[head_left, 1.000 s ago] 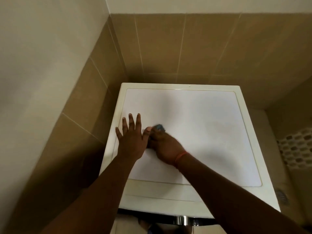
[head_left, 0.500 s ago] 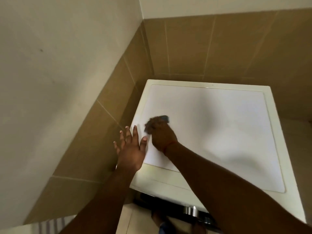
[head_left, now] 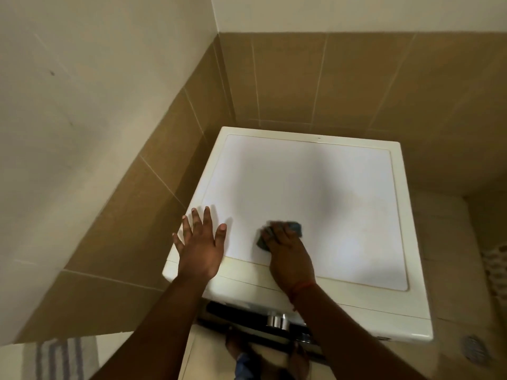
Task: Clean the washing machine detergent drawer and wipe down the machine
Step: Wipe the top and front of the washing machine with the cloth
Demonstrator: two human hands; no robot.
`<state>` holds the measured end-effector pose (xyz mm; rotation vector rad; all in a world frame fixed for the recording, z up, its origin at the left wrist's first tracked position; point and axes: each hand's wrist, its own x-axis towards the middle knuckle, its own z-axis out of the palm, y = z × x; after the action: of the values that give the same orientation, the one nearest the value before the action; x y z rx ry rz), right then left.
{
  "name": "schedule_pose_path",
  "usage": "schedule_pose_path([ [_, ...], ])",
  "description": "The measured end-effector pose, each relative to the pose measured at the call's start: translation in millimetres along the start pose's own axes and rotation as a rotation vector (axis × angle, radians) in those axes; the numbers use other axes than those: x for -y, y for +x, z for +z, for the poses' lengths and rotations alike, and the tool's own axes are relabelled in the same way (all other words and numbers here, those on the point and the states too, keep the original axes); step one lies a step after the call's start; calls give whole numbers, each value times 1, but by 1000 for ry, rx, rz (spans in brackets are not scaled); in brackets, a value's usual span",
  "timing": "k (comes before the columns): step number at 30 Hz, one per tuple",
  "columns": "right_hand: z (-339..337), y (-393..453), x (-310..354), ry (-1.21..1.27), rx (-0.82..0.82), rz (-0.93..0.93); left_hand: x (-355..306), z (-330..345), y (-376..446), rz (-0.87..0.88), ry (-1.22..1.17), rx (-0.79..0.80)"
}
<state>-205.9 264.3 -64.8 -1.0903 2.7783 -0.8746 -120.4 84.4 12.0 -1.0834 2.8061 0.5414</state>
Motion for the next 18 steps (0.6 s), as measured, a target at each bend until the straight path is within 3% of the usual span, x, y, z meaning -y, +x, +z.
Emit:
schedule_pose_path([
  [1,-1,-11,4,-7,-12,33,-6,1,0,4,-3,4],
  [5,-12,-48,2,-58,75,-259,-32,6,1,64,18,26],
  [8,-36,-65,-31,-99,15,3,-46,7,4,135,100,44],
  [10,-32,-75,-18,-82,-47,168,-51,10,9,143,131,52],
  [12,-13,-73,12,12,-64,96,-62,19,16,170,156,85],
  [14,1,-62,43,42,39,-35,-71,23,20,211,172,88],
  [18,2,-61,48,-51,200,-30,-99,32,30,405,147,126],
])
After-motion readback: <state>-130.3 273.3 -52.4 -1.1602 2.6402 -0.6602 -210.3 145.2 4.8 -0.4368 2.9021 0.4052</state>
